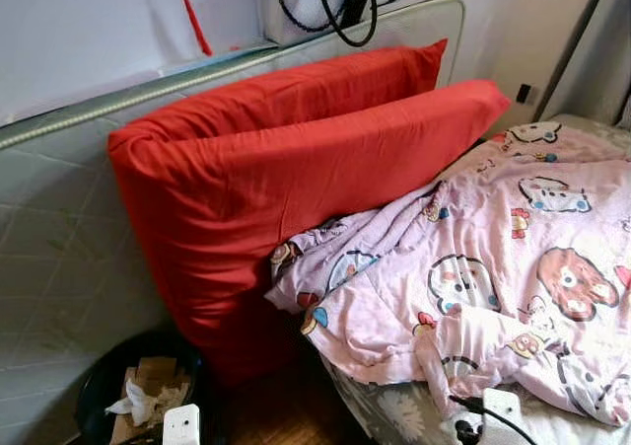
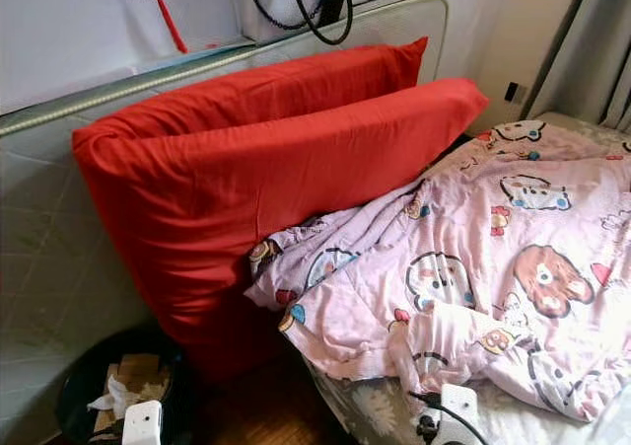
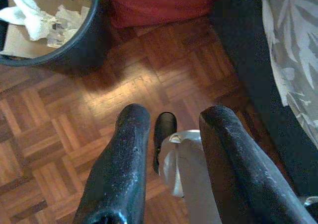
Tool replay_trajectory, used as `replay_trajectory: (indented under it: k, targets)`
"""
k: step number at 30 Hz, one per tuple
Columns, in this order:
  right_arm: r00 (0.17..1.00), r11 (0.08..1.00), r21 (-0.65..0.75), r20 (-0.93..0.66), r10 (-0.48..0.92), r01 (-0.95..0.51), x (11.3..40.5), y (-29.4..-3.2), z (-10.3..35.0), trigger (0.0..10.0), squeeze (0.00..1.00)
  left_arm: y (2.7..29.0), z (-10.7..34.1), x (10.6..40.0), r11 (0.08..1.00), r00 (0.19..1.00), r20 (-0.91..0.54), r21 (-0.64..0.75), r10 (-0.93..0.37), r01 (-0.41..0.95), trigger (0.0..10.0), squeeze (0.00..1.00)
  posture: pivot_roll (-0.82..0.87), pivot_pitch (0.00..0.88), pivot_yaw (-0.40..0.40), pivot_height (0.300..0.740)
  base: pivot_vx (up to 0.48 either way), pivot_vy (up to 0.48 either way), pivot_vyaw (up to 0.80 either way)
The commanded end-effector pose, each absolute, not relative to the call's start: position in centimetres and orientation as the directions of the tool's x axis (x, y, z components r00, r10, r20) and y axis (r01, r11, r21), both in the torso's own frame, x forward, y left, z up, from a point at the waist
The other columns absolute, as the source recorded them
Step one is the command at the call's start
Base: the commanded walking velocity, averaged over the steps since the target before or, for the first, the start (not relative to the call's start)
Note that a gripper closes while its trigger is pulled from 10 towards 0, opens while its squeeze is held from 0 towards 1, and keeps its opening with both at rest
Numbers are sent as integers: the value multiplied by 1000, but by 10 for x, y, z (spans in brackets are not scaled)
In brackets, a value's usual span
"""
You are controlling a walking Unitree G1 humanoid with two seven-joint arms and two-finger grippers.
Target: Clean up the room
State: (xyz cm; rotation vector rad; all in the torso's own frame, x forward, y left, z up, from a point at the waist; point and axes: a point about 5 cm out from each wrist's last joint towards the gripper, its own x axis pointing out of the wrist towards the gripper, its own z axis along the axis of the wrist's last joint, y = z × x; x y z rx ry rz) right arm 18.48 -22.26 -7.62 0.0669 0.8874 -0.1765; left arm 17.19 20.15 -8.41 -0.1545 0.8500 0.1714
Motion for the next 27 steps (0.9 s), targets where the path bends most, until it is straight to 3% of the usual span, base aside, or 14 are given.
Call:
replay_trajectory:
  k: [1, 8, 17, 23, 27]
  targets:
    - [625, 982, -18, -769, -133, 187, 189, -223, -74, 10000, 0, 201, -84, 173, 977, 644, -760, -57, 91, -205, 10000, 0, -36, 0, 18, 740, 0, 0, 0]
    - [638, 987, 13, -765, -92, 159, 189, -213, -76, 10000, 0, 199, -86, 169, 976, 636, -766, -60, 90, -210, 10000, 0, -35, 0, 29, 740, 0, 0, 0]
    - [687, 989, 6, -720, -97, 146, 202, -217, -67, 10000, 0, 205, -77, 182, 987, 696, -712, -28, 92, -160, 10000, 0, -17, 0, 17, 740, 0, 0, 0]
    - [793, 992, 22, -603, -85, 123, 224, -222, -49, 10000, 0, 210, -56, 210, 990, 819, -566, -31, 98, -140, 10000, 0, -8, 0, 15, 740, 0, 0, 0]
    - [884, 996, 48, -465, -48, 80, 246, -223, -27, 10000, 0, 207, -27, 234, 997, 935, -346, 0, 78, -84, 10000, 0, -5, 0, 23, 740, 0, 0, 0]
